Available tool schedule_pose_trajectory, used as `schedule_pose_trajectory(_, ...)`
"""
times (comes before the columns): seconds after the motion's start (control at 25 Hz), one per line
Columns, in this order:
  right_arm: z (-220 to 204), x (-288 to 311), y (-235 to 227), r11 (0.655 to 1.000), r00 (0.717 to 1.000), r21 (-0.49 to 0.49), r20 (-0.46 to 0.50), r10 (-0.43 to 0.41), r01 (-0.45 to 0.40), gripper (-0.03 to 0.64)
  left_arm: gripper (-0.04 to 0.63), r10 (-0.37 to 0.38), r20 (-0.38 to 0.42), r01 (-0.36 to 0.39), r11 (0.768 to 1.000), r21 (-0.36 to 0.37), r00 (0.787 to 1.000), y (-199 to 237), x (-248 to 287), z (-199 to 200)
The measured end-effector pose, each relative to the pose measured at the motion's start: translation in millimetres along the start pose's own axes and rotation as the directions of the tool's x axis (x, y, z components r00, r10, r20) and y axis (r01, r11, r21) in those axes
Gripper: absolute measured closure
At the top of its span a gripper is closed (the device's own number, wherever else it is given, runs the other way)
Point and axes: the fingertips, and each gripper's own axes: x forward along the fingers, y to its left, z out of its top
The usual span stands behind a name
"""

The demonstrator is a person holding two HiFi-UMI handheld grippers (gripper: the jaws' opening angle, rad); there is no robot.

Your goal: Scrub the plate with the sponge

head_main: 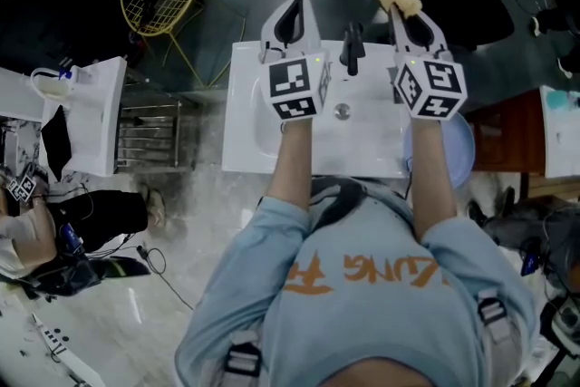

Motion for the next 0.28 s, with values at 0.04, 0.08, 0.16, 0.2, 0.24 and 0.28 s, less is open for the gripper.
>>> schedule_pose_trajectory(0.04, 0.2, -0.6, 0.4, 1.0, 1.0, -0.002, -0.001, 0.0, 0.0, 0.569, 0.592, 0.0, -0.002, 0.0, 1.0, 0.003, 1.0, 0.0, -1.2, -0.5)
schedule_pose_trajectory(0.08, 0.3, -1.3, 0.6, 1.0, 1.0, -0.002, -0.002, 0.0, 0.0, 0.569, 0.592, 0.0, -0.002, 0.0, 1.0, 0.007, 1.0, -0.1, -2.5, -0.9)
schedule_pose_trajectory(0.16, 0.5, -2.8, 1.1, 1.0, 1.0, -0.004, -0.003, 0.001, -0.001, 0.569, 0.592, 0.0, 0.006, 0.0, 1.0, 0.018, 1.0, 0.1, -4.3, 0.4)
schedule_pose_trajectory(0.2, 0.7, -3.6, 1.8, 1.0, 1.0, -0.005, -0.002, 0.002, -0.002, 0.569, 0.592, -0.001, 0.008, 0.0, 1.0, 0.022, 1.0, 0.7, -5.1, 1.1)
schedule_pose_trajectory(0.24, 1.1, -4.3, 2.6, 1.0, 1.0, -0.007, -0.001, 0.003, -0.003, 0.569, 0.592, -0.001, 0.01, 0.001, 1.0, 0.026, 1.0, 1.3, -6.0, 1.5)
schedule_pose_trajectory(0.28, 1.4, -5.0, 3.6, 1.0, 1.0, -0.009, -0.001, 0.005, -0.005, 0.569, 0.592, -0.002, 0.011, 0.002, 1.0, 0.029, 1.0, 1.9, -6.9, 1.9)
